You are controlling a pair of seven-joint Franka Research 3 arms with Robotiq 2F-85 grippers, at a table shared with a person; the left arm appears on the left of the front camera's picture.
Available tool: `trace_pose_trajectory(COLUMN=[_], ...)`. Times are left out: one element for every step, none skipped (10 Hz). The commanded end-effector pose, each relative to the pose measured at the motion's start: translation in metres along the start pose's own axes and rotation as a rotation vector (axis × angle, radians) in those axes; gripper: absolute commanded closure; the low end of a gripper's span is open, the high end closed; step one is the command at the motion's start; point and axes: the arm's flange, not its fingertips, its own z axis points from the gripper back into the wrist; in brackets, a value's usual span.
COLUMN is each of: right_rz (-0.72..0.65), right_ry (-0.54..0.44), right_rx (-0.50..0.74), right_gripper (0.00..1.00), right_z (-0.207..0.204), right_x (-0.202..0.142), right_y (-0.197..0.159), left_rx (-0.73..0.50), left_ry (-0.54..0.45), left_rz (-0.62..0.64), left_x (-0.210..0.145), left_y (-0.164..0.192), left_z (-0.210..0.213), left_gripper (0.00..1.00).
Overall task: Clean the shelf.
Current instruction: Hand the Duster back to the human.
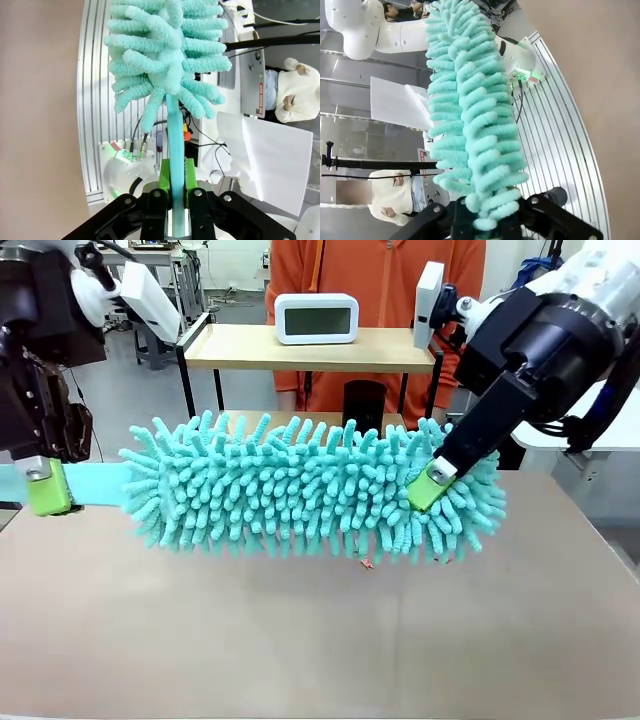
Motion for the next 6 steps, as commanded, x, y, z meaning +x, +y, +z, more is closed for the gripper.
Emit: trace_pose_trajectory(right_rz=[0.012, 0.010, -0.005, -0.028, -0.055, -0.084], right_ry=[-0.011, -0.013, -0.024, -0.056, -0.089, -0.137], right_rx=[0.033, 0.031, 0.033, 0.027, 0.022, 0.022], right_gripper=[1.00, 1.00, 1.00, 1.00, 1.00, 1.00], right_z=[0.003, 0.003, 0.007, 0.015, 0.032, 0.050], right_x=[-0.001, -0.001, -0.003, -0.007, -0.017, -0.029], right_y=[-0.002, -0.003, -0.006, -0.010, -0.013, -0.014], left_rx=[0.029, 0.087, 0.190, 0.286, 0.333, 0.362], left_ry=[-0.062, -0.123, -0.250, -0.396, -0.570, -0.741], left_rz=[0.062, 0.128, 0.259, 0.390, 0.494, 0.588], left_x=[0.005, 0.001, -0.010, -0.032, -0.066, -0.100], left_y=[-0.003, 0.000, 0.004, 0.007, 0.004, -0.001], left_z=[-0.007, -0.003, 0.007, 0.022, 0.039, 0.054], left_gripper=[0.30, 0.17, 0.00, 0.00, 0.00, 0.00])
